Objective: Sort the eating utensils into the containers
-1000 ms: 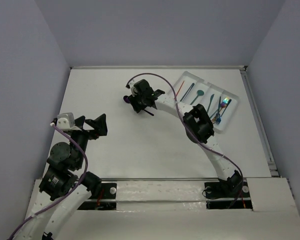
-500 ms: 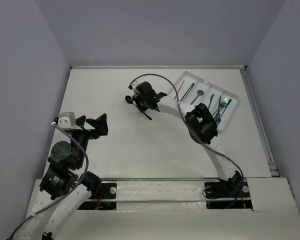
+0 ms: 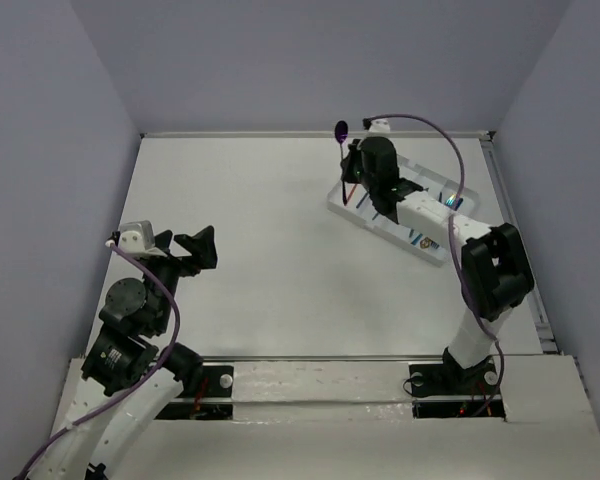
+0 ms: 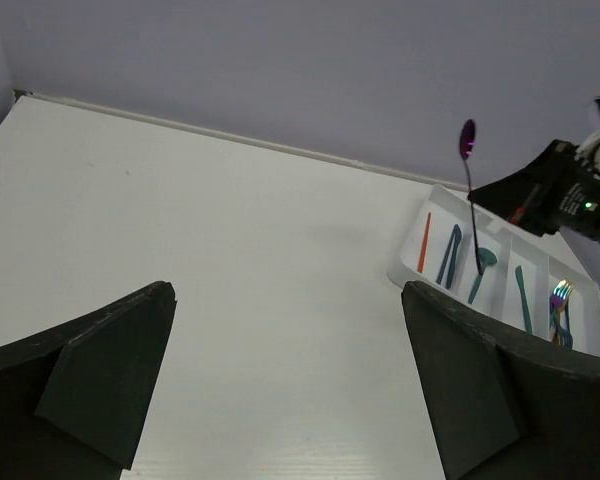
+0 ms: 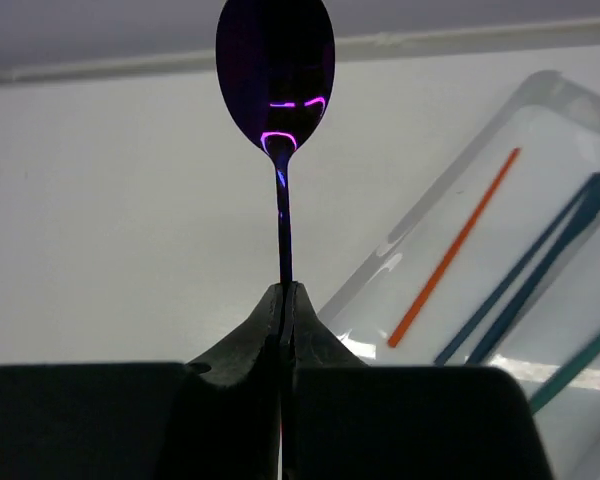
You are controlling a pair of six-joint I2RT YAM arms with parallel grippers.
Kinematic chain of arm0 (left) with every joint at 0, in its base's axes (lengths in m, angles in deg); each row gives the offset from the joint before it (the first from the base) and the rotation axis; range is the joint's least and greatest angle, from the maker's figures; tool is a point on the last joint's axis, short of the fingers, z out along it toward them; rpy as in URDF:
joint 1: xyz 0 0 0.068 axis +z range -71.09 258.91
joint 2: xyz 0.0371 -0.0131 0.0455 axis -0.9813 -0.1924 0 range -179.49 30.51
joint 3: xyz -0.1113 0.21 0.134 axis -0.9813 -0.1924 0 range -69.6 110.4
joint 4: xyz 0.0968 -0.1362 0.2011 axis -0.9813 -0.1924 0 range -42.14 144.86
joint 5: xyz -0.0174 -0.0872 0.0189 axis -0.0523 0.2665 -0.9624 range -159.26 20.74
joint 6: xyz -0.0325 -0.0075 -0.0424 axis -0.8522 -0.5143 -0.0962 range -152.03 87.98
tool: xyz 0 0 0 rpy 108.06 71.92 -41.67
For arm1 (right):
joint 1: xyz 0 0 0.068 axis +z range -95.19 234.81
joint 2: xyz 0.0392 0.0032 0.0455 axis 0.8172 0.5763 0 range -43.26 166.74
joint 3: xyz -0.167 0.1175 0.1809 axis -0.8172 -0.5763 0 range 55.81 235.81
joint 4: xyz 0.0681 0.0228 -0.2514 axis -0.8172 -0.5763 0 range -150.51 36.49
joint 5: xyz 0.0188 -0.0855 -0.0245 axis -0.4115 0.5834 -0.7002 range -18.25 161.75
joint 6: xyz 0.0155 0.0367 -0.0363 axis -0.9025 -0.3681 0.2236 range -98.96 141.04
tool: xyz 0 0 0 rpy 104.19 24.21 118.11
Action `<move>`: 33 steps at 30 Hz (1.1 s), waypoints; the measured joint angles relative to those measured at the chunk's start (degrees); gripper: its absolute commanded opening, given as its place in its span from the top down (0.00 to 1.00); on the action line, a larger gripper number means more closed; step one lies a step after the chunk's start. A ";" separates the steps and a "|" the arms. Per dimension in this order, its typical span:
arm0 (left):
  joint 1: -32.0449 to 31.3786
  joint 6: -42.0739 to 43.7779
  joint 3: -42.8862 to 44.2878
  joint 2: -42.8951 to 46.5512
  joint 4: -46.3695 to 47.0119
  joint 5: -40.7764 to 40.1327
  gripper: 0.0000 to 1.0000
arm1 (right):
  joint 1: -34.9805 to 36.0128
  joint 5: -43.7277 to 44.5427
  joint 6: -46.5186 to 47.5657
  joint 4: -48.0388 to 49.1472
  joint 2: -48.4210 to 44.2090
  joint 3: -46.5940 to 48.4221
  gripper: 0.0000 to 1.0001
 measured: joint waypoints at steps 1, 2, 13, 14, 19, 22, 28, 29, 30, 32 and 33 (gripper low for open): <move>0.26 0.00 0.00 0.00 0.00 0.13 0.01 | -1.51 1.20 -1.70 1.99 -1.51 -1.07 1.00; 0.37 0.00 0.00 -0.02 0.00 0.15 0.01 | -3.54 3.37 -3.87 4.04 -3.21 -2.49 1.00; 0.61 0.00 0.00 -1.07 0.00 0.98 0.01 | -13.84 15.10 -19.65 6.84 -2.80 -10.51 1.00; 0.61 0.00 0.00 -1.11 0.00 0.98 0.01 | -13.81 15.80 -20.90 6.62 -2.38 -10.51 1.00; 1.03 0.02 0.00 -1.14 0.00 1.25 0.01 | -14.23 17.57 -24.98 5.60 -1.70 -10.49 1.00; 1.14 0.02 0.00 -1.14 0.02 1.31 0.01 | -15.10 17.90 -27.10 5.29 0.04 -10.05 0.97; 1.33 0.02 0.00 -1.14 0.00 1.36 0.01 | -16.15 18.32 -28.65 3.41 3.17 -10.05 0.72; 1.33 0.02 0.00 -1.14 0.02 1.36 0.01 | -16.24 18.34 -28.81 3.23 3.30 -10.05 0.64; 1.33 0.02 0.00 -1.16 0.02 1.38 0.01 | -16.44 18.32 -29.24 3.06 3.39 -10.05 0.55; 1.33 0.02 0.00 -1.16 0.00 1.38 0.01 | -16.63 18.34 -29.31 3.04 3.39 -10.05 0.28; 1.33 0.02 0.00 -1.18 0.02 1.38 0.01 | -16.68 18.36 -29.59 3.04 3.39 -10.05 0.21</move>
